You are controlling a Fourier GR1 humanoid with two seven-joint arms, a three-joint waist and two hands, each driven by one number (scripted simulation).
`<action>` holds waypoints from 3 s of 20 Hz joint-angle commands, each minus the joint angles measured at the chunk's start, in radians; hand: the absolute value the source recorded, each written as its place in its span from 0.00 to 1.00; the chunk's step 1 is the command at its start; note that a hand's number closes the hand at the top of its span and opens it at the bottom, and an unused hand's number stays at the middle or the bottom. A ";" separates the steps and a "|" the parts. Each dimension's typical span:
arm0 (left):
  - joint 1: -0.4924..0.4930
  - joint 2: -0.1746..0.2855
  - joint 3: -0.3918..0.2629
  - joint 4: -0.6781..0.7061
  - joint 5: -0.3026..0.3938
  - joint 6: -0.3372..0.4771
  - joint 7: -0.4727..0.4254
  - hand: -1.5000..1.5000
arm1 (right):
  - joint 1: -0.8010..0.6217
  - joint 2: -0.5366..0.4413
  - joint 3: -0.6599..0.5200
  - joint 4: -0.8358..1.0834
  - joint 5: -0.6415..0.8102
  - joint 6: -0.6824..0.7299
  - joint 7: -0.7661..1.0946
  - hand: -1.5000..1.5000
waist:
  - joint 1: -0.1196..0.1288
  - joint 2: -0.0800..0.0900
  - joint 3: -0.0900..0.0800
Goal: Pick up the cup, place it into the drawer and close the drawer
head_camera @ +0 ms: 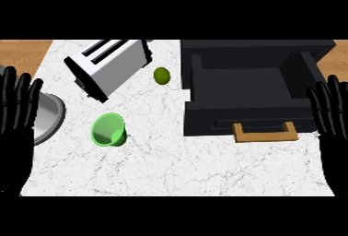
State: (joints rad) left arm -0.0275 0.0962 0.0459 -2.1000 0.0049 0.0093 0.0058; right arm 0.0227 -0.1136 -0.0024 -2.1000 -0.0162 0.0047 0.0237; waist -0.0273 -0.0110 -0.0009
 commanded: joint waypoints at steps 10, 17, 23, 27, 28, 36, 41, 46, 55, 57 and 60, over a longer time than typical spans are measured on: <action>-0.076 0.068 0.052 0.284 0.463 -0.288 0.093 0.00 | -0.068 -0.031 0.049 0.076 -0.030 0.080 0.073 0.00 | 0.024 0.016 0.000; -0.112 0.068 0.056 0.508 0.311 -0.325 -0.045 0.00 | -0.144 -0.030 0.021 0.124 -0.045 0.097 0.103 0.00 | 0.023 0.013 0.001; -0.157 0.118 0.110 0.663 0.308 -0.373 -0.081 0.00 | -0.245 -0.024 -0.016 0.271 -0.033 0.112 0.013 0.00 | 0.028 0.012 0.001; -0.230 0.130 0.149 0.924 0.260 -0.405 -0.225 0.00 | -0.206 0.001 0.016 0.211 -0.006 0.095 0.014 0.00 | 0.020 0.013 0.000; -0.152 0.082 0.098 0.921 0.180 -0.383 -0.307 0.00 | -0.268 -0.011 -0.002 0.199 -0.016 0.075 0.097 0.00 | 0.022 0.014 0.000; -0.282 0.163 0.153 1.236 0.112 -0.397 -0.439 0.00 | -0.249 -0.058 -0.077 0.231 -0.064 0.144 0.053 0.00 | 0.021 0.013 0.000; -0.308 0.193 0.164 1.496 0.044 -0.423 -0.660 0.00 | -0.335 -0.077 -0.110 0.268 -0.103 0.153 0.086 0.00 | 0.017 0.016 -0.001; -0.418 0.163 0.159 1.750 -0.033 -0.350 -0.846 0.00 | -0.274 -0.063 -0.081 0.232 -0.068 0.155 0.066 0.00 | 0.009 0.017 -0.001; -0.447 0.140 0.174 1.906 -0.055 -0.328 -1.017 0.00 | -0.279 -0.056 -0.077 0.211 -0.086 0.162 0.081 0.00 | 0.000 0.022 -0.003; -0.505 0.182 0.191 1.925 -0.042 -0.367 -0.971 0.00 | -0.290 -0.068 -0.112 0.233 -0.113 0.170 0.072 0.00 | -0.006 0.025 -0.003; -0.487 0.161 0.173 1.927 -0.065 -0.349 -1.019 0.00 | -0.324 -0.073 -0.098 0.193 -0.096 0.148 0.131 0.00 | -0.002 0.023 -0.003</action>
State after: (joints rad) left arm -0.5080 0.2570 0.2235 -0.2017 -0.0459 -0.2909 -0.9164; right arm -0.2673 -0.1838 -0.1013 -1.8976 -0.1190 0.1671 0.1283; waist -0.0301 0.0115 -0.0038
